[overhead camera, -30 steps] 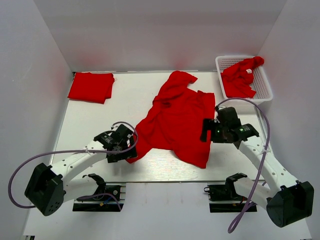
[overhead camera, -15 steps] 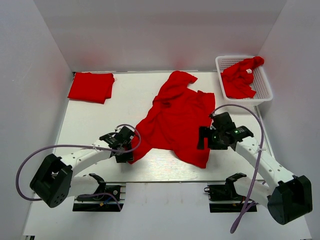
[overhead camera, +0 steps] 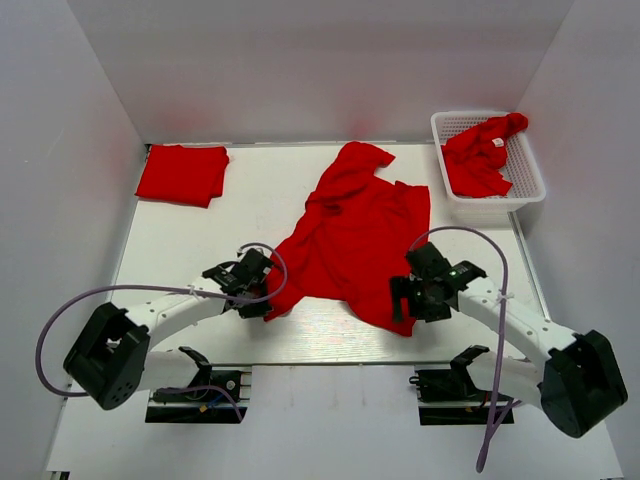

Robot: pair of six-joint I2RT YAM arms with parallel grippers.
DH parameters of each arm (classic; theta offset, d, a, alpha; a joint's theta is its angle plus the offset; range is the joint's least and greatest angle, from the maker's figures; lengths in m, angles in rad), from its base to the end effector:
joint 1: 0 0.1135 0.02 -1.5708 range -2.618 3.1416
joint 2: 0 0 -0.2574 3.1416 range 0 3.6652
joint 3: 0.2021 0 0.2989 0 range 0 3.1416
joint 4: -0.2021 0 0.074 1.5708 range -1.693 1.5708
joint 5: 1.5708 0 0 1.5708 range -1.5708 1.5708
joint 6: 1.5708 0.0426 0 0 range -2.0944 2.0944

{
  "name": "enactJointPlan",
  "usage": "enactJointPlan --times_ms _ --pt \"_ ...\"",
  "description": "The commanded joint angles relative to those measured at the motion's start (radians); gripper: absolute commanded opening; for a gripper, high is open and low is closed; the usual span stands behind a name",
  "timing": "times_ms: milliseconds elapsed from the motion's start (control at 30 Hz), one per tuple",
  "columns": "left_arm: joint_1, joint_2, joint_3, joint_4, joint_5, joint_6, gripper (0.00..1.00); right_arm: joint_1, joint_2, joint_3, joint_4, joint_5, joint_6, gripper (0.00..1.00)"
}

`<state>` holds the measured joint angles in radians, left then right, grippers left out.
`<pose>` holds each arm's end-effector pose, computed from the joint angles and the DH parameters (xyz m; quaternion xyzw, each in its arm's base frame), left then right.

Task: Fold and stack the t-shirts
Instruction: Flatten out the tshirt

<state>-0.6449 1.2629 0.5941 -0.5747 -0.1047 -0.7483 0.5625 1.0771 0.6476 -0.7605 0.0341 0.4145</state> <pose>0.1995 -0.1445 0.1141 -0.0594 0.9835 -0.0648 0.1579 0.1975 0.1228 0.1646 -0.0694 0.9793 0.0740 0.1749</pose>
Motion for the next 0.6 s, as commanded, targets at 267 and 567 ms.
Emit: enactJointPlan --times_ms 267,567 --pt "-0.004 -0.154 -0.010 -0.027 -0.050 0.046 0.00 0.057 0.095 -0.117 0.207 -0.020 0.167 0.75" --pt "-0.004 -0.158 0.022 -0.033 -0.056 0.066 0.00 0.056 0.027 -0.125 0.185 -0.039 0.211 0.00"
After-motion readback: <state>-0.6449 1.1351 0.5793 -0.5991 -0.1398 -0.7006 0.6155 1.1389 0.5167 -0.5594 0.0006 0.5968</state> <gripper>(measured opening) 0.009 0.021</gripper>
